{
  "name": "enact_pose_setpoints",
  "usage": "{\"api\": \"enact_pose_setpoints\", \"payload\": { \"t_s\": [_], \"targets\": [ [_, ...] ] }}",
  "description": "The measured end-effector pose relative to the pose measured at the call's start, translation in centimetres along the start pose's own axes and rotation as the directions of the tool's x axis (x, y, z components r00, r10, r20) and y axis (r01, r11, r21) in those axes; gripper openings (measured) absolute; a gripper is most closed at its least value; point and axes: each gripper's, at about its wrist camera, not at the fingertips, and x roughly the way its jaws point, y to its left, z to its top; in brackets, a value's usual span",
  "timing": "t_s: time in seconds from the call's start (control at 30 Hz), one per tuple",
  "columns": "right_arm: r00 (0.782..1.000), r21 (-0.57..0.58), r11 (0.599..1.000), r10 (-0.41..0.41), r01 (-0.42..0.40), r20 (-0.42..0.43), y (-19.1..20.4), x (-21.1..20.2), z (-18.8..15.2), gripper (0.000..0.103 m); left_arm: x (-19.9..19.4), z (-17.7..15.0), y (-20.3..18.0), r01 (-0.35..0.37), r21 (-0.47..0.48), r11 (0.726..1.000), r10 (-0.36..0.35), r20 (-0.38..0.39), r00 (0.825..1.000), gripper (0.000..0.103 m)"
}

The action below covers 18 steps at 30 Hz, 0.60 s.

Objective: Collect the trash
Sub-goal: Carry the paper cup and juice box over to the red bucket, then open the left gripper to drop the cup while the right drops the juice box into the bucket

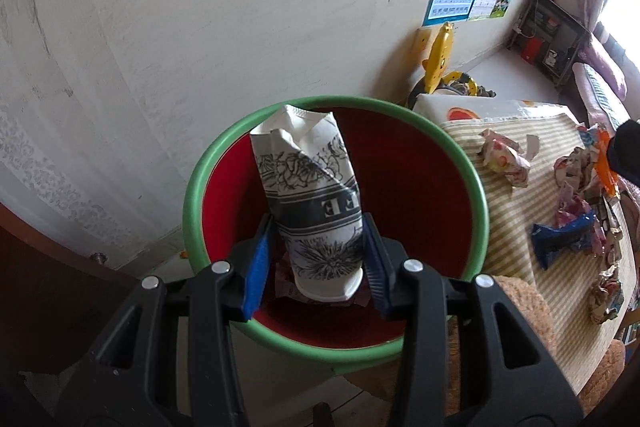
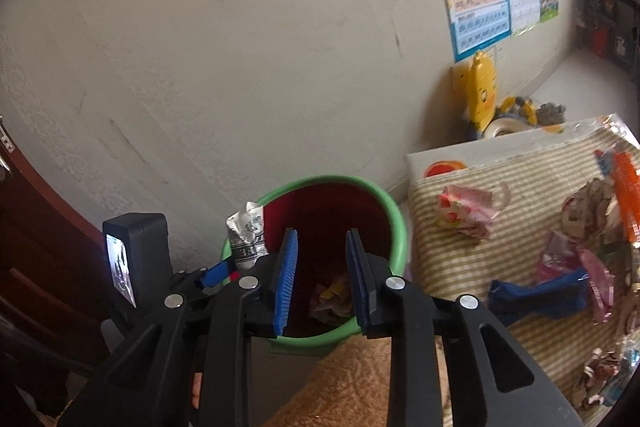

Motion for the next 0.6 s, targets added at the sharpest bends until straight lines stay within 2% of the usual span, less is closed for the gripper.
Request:
{"api": "enact_pose_setpoints", "payload": {
  "t_s": [0.1,0.17,0.23,0.33,0.5,0.6],
  "targets": [
    [1.0,0.002,1.0,0.02,-0.02,-0.017,-0.3,0.4,0.1,0.027,0.5,0.0,0.0,0.0,0.0,1.0,0.0,-0.011,1.0,0.041],
    [1.0,0.012,1.0,-0.002,0.002,0.007,-1.3,-0.2,0.0,0.046,0.6,-0.1,0.0,0.004,0.001,1.0,-0.004,-0.016,1.0,0.041],
    [0.998,0.013,0.998,-0.061,0.06,0.015,-2.8,-0.8,-0.4,0.053,0.6,-0.2,0.1,0.01,0.001,1.0,-0.01,-0.017,1.0,0.041],
    [0.988,0.04,0.988,-0.149,0.151,-0.042,-5.9,-1.1,-1.6,0.055,0.6,0.0,0.1,0.015,-0.004,1.0,-0.015,-0.015,1.0,0.041],
    [0.967,0.104,0.967,-0.22,0.234,-0.131,-10.2,-0.4,-4.0,0.058,1.2,-0.1,-0.2,0.022,0.0,1.0,-0.022,-0.026,0.999,0.041],
    [0.958,0.091,0.958,-0.258,0.271,-0.127,-10.7,0.0,-3.8,0.058,1.4,-0.2,-0.5,0.025,0.009,1.0,-0.025,-0.034,0.999,0.041]
  ]
}}
